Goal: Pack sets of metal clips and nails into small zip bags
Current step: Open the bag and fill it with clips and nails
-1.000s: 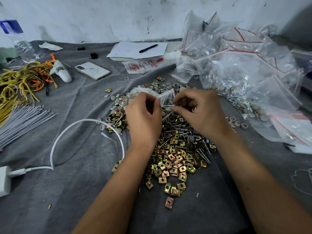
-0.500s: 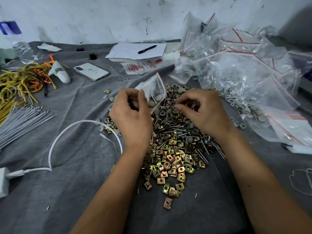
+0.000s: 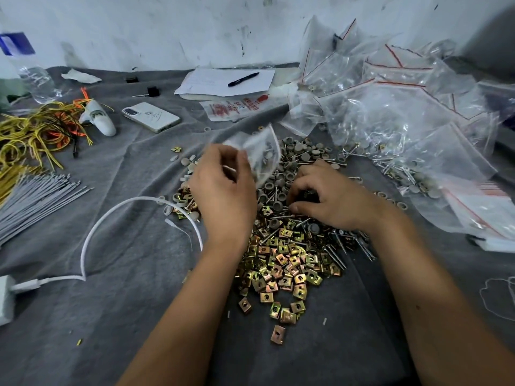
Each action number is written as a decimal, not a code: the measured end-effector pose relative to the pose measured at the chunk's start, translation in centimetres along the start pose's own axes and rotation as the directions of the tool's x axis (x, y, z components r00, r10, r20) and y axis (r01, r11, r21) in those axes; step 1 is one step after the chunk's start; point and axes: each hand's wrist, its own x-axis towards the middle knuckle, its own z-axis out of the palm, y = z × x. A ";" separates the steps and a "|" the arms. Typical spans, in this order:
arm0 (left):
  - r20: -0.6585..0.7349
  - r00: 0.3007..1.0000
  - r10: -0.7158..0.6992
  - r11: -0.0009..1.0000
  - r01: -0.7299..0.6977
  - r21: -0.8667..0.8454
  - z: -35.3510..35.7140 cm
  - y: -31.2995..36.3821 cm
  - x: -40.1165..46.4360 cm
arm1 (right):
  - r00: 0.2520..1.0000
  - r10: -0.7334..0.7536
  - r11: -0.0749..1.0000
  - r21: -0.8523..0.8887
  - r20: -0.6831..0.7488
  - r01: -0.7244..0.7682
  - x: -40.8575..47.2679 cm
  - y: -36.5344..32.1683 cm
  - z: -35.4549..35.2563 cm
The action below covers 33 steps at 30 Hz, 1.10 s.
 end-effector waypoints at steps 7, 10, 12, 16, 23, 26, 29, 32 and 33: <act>0.126 0.989 -0.081 0.995 0.071 0.076 0.7 -0.7 -0.2 | 1.000 -0.016 0.999 0.051 -0.023 0.017 0.0 0.0 0.1; 0.092 0.987 -0.130 0.991 0.128 0.028 0.7 -0.6 -0.1 | 0.999 0.031 0.999 -0.023 0.041 -0.030 0.1 -0.2 0.1; 0.080 0.985 -0.155 0.988 0.155 0.000 0.6 -0.5 -0.1 | 0.998 0.024 0.998 -0.061 0.050 -0.021 0.2 -0.2 0.2; 0.089 0.983 -0.164 0.987 0.163 0.015 0.6 -0.4 -0.2 | 0.988 -0.014 0.997 0.077 -0.154 0.026 0.0 -0.2 0.1; 0.259 0.966 0.006 0.999 -0.015 0.032 0.9 0.2 -0.6 | 0.838 0.000 0.948 0.267 -0.545 0.174 -0.1 -1.0 -0.1; 0.250 0.967 0.047 0.998 -0.055 0.024 0.9 0.2 -0.7 | 0.864 -0.063 0.970 0.173 -0.500 0.171 0.5 -1.4 0.8; 0.265 0.964 -0.009 1.000 0.013 -0.011 1.0 -0.3 -0.6 | 0.858 -0.044 0.972 0.175 -0.512 0.154 0.7 -1.3 1.0; 0.277 0.958 -0.076 0.995 0.091 -0.044 1.1 -0.5 -0.6 | 0.848 -0.038 0.972 0.177 -0.529 0.154 0.7 -1.1 1.0; 0.276 0.957 -0.085 0.994 0.101 -0.047 1.1 -0.5 -0.6 | 0.847 -0.041 0.968 0.191 -0.530 0.166 0.8 -1.2 1.0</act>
